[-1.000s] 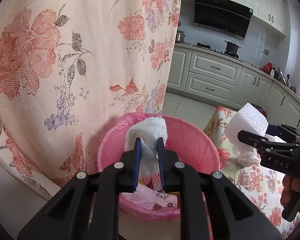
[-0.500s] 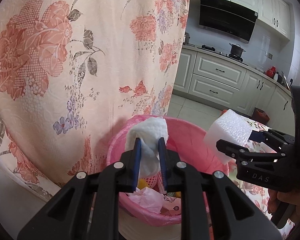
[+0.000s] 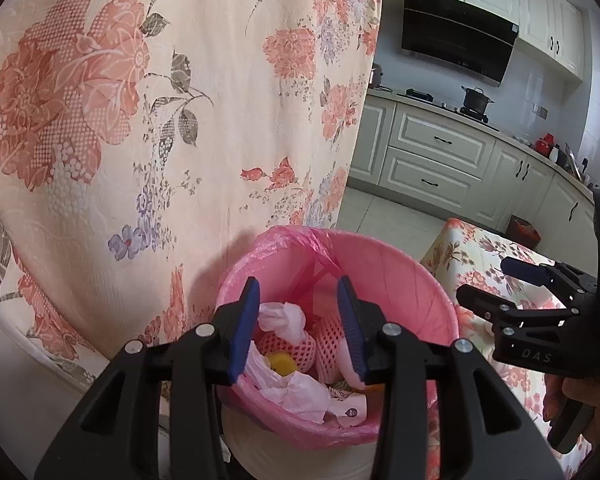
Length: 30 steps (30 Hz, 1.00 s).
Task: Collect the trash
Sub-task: 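Open both tools to drop the tissue and foam block into the bin, then move both tools back over the table toward the last tissue and foam block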
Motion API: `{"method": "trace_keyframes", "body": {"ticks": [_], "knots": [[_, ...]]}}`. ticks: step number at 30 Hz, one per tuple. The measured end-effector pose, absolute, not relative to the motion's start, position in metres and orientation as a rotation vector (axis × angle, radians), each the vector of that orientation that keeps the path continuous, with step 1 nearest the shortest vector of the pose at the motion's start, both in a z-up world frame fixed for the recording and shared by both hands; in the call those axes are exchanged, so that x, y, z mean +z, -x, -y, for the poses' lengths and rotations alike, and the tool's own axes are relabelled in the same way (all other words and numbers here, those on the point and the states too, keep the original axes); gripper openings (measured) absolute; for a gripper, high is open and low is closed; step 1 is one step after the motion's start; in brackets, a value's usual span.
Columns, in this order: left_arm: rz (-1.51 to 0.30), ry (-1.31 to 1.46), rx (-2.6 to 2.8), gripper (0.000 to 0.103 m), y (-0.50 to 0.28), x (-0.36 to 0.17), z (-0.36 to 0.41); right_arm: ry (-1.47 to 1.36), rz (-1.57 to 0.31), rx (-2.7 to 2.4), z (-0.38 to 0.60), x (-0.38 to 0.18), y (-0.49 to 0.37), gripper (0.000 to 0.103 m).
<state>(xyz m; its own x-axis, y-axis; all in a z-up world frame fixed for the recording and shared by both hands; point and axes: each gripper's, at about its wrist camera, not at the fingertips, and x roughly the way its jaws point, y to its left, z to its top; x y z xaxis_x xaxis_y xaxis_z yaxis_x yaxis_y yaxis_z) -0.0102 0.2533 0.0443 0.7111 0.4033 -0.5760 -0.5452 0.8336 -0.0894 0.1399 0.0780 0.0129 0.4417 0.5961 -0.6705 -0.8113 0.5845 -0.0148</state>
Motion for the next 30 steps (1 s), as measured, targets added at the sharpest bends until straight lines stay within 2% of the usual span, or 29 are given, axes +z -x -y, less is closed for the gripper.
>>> {"method": "trace_keyframes", "body": {"ticks": [8,11,30], "knots": [[-0.573,0.246,0.501,0.040,0.005,0.048,-0.235,0.325,-0.665,0.849,-0.039,0.015,-0.150,0.082],[-0.573,0.235,0.483,0.044,0.002,0.050,-0.225,0.313,-0.662,0.826,-0.021,0.015,-0.155,0.083],[-0.609,0.156,0.331,0.050,-0.052,0.051,-0.136,0.207,-0.668,0.607,0.126,0.015,-0.215,0.084]]}}
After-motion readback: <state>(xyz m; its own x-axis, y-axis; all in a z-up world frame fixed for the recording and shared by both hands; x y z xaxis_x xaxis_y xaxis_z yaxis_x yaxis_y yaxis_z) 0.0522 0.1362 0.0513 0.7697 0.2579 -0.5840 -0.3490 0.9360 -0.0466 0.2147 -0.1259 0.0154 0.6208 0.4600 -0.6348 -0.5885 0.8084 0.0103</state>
